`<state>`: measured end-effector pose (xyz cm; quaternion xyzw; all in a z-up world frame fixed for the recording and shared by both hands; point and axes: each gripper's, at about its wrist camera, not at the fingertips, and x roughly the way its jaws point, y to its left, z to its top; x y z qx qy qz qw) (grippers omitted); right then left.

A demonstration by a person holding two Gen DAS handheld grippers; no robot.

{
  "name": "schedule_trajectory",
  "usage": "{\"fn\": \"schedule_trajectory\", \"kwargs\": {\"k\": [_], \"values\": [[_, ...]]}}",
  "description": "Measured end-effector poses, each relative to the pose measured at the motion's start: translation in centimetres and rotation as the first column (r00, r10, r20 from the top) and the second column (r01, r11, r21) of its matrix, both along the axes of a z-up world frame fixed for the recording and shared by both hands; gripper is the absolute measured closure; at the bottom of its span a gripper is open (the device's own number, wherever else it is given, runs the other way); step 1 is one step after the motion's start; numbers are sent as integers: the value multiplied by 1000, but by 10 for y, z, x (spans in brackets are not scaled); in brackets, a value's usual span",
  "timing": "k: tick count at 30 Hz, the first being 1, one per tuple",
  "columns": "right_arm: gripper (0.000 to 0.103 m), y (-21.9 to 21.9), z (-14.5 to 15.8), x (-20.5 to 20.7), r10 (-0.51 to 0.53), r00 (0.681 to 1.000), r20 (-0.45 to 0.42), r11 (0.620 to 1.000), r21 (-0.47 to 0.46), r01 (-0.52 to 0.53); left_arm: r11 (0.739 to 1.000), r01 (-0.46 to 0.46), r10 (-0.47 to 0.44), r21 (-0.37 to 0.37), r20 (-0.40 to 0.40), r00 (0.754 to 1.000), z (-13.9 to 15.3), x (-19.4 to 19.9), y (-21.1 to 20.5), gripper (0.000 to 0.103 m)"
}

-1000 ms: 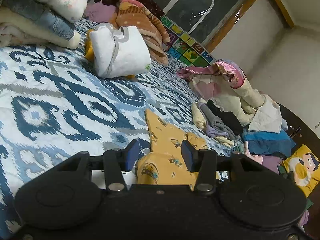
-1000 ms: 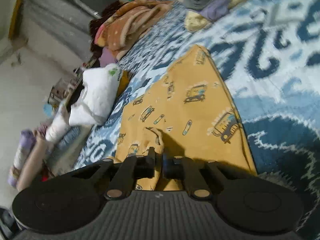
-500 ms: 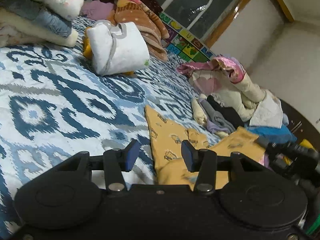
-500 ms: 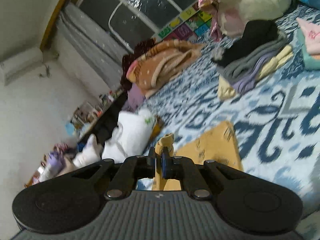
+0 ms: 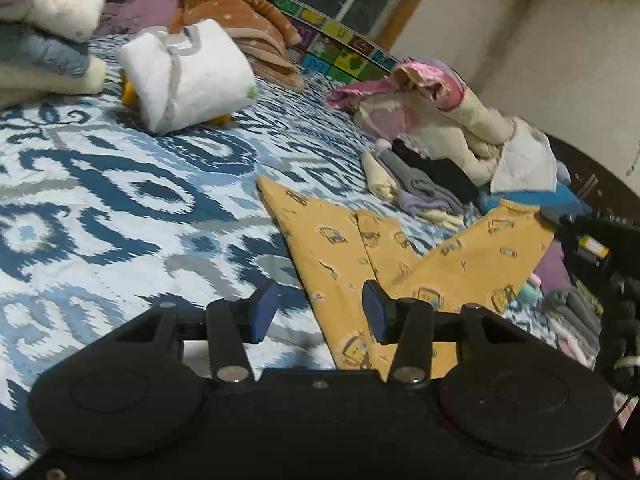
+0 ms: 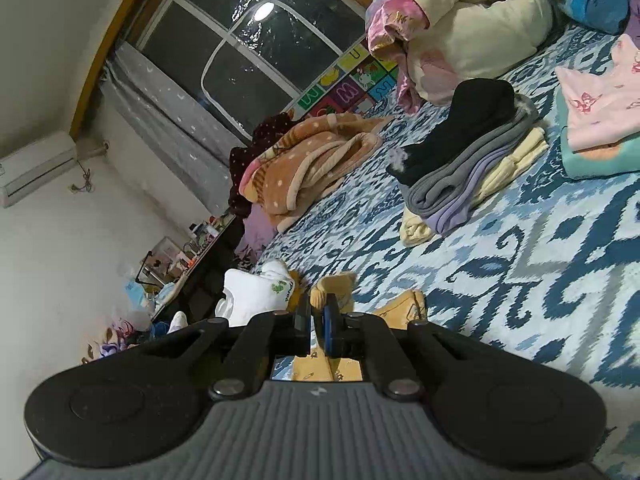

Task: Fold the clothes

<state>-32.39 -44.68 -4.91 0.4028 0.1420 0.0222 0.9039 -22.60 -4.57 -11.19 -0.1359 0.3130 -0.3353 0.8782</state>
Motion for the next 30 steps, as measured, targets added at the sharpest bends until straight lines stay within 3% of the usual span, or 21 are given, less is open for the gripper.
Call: {"fn": "schedule_trajectory", "kwargs": {"k": [12,18,22,24,26,28,30], "values": [[95,-9,1,-38,-31,999,26,999,31,30,982,134,-145,135,81,986,-3,-19,-34,58],[95,-15,-10,-53,-39,999,7,998,46,38,938,265,-298,223,130,946,-9,-39,-61,58],[95,-14,-20,-58,-37,999,-21,998,58,38,923,293,-333,248,140,932,-6,-45,-62,58],[95,-12,-22,-55,-26,999,-29,998,65,28,903,321,-378,286,170,910,-1,-56,-62,58],[95,-10,-19,-48,-12,999,-31,998,60,14,862,351,-444,367,211,871,0,-75,-69,57],[95,-6,-13,-40,5,1000,-28,999,52,-4,807,350,-503,476,243,829,-4,-96,-79,56],[95,-3,-5,-30,20,1000,-24,999,38,-19,727,298,-557,619,277,783,-17,-117,-94,56]]}}
